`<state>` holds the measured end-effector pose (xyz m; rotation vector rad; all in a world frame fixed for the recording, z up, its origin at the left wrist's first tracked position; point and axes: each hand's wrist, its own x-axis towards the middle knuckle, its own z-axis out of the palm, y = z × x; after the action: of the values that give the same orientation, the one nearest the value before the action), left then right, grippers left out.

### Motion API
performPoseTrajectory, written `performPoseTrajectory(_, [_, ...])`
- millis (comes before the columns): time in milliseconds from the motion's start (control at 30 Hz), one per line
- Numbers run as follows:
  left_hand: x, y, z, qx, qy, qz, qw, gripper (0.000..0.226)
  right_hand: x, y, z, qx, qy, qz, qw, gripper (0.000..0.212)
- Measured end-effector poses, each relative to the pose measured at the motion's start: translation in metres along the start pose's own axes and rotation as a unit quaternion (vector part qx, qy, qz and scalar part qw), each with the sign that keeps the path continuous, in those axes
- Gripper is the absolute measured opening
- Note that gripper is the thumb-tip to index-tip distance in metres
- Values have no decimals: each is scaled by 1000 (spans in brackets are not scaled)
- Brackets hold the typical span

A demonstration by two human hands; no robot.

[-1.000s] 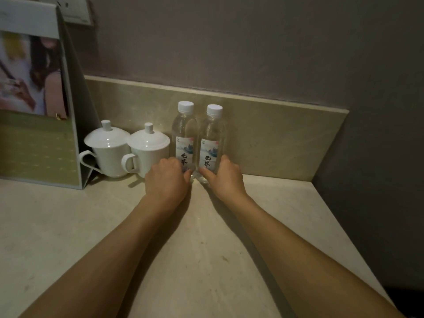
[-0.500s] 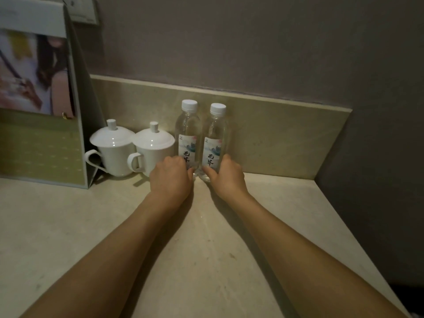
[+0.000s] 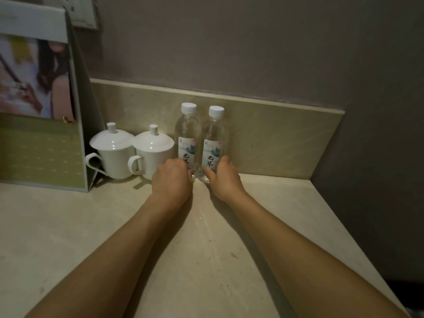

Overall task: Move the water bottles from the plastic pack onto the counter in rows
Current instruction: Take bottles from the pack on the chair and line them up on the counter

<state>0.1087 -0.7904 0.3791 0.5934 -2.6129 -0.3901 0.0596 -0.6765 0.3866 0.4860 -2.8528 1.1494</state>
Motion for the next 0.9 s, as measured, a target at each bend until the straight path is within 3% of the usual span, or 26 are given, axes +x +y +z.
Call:
performPoseTrajectory(400, [-12,4,-16,-32,-19,-13,999,33,-17,-3,-9,104,7,58,993,54])
performPoseTrajectory(767, [-44,74,-37,-106,-27,63,992,42,-53,17,-80,176,29,24,984,39])
performPoseTrajectory(900, [-72,129,-42,-174,-24,101,979,44,-81,44,-133,180,93,-12,979,22])
